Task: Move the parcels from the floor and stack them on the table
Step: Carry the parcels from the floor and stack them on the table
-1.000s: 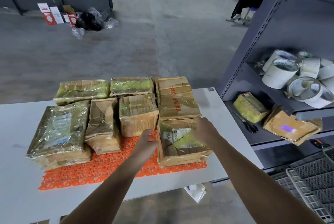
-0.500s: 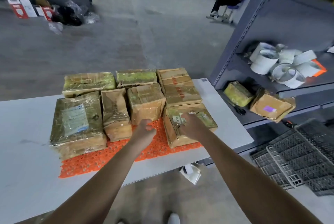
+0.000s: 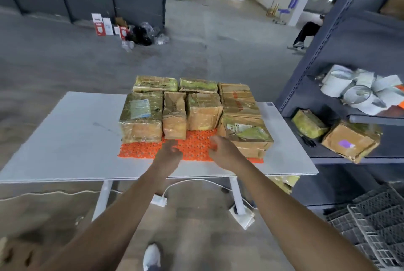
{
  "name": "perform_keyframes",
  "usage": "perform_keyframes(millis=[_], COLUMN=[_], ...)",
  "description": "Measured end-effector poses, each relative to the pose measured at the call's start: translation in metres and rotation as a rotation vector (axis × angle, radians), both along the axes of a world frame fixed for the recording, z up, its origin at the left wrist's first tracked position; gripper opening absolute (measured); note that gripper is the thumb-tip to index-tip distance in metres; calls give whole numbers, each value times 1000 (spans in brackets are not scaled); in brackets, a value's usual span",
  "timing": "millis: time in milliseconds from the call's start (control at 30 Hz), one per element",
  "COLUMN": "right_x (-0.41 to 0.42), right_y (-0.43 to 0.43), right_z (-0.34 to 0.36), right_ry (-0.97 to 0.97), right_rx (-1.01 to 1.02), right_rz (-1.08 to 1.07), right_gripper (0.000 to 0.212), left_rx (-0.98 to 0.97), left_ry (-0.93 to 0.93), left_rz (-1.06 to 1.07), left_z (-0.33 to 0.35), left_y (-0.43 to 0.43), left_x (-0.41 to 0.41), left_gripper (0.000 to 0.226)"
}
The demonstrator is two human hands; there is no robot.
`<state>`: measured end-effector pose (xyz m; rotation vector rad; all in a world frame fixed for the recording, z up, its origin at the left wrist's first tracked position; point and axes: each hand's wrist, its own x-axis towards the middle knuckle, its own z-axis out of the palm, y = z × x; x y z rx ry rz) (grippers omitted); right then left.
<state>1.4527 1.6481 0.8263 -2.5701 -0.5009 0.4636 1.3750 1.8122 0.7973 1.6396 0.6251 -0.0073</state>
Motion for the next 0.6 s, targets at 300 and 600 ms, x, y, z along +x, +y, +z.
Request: perform_keyframes(millis=[300,600], right_x=[-145,-291], right_y=[33,125], right_z=[-13,6], right_ry=[66,56], right_rx=[152,148], right_rz=[209,454], right_gripper=[43,39], left_rx=[123,282], left_ry=[42,14], left_rz=[238,383], left_z=[-5,14], left_y=[-2,59], left_x=[-192,-371], left_gripper=[34,21])
